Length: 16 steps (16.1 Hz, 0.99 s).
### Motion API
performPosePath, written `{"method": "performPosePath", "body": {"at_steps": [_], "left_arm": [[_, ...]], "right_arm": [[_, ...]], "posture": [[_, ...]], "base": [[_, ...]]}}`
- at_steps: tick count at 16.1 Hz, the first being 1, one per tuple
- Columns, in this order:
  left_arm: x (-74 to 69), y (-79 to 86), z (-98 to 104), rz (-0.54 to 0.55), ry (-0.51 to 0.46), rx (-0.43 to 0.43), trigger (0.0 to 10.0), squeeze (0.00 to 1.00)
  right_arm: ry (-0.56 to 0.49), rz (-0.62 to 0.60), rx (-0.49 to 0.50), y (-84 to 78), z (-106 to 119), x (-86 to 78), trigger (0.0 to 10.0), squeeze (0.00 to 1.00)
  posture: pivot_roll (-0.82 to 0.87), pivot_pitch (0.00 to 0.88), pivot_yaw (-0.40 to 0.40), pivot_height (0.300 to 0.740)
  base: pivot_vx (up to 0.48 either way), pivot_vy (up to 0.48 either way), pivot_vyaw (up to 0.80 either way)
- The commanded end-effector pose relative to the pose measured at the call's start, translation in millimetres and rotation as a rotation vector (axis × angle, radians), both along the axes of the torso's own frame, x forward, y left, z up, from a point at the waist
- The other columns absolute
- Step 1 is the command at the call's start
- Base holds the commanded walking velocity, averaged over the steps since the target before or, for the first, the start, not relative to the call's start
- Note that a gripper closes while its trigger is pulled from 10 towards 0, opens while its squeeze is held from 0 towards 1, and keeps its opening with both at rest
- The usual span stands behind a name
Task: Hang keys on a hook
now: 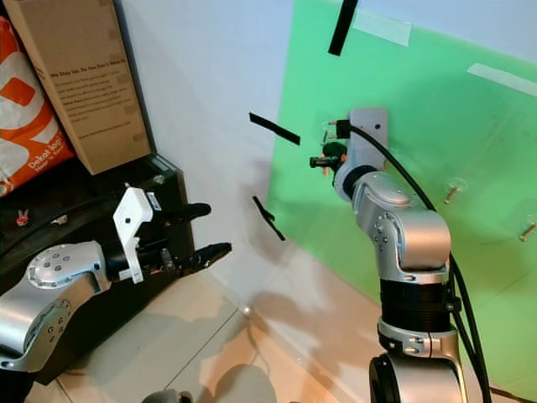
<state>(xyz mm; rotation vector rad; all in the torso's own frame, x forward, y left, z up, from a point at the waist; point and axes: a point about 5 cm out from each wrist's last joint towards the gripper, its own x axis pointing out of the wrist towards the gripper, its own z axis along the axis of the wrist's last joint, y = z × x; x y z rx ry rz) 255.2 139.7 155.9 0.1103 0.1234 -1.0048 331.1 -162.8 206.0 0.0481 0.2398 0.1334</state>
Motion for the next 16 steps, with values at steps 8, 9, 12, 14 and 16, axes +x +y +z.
{"method": "performPosePath", "body": {"at_steps": [8,9,12,14,16], "left_arm": [[2.3,-3.2,2,-0.013,-0.008,0.003,10.0,0.00],[2.4,-3.2,2,-0.014,-0.009,0.004,10.0,0.00],[2.8,-3.1,3,-0.016,-0.010,0.004,10.0,0.00],[3.1,-2.8,3,-0.017,-0.011,0.006,10.0,0.00],[3.5,-2.9,3,-0.017,-0.011,0.006,10.0,0.00]], "right_arm": [[0.077,0.013,-0.015,-0.9,-17,-2.3,10.0,0.00],[0.081,0.015,-0.014,0.1,-19,-2.9,10.0,0.00],[0.096,0.010,-0.009,0.2,-23,-3.2,10.0,0.00],[0.079,0.023,0.035,2.6,-21,-3.7,10.0,0.00],[0.008,0.066,0.121,5.3,-7,-4.3,10.0,0.00]], "posture": [[0.01,0.000,-0.055,0.740],[0.01,0.000,-0.055,0.740],[0.01,0.000,-0.053,0.740],[0.01,0.000,-0.052,0.740],[0.01,0.000,-0.054,0.740]], "base": [[0.000,0.000,0.00],[0.000,0.000,0.00],[0.000,0.000,0.00],[0.000,0.000,0.00],[0.000,0.000,0.00]]}}
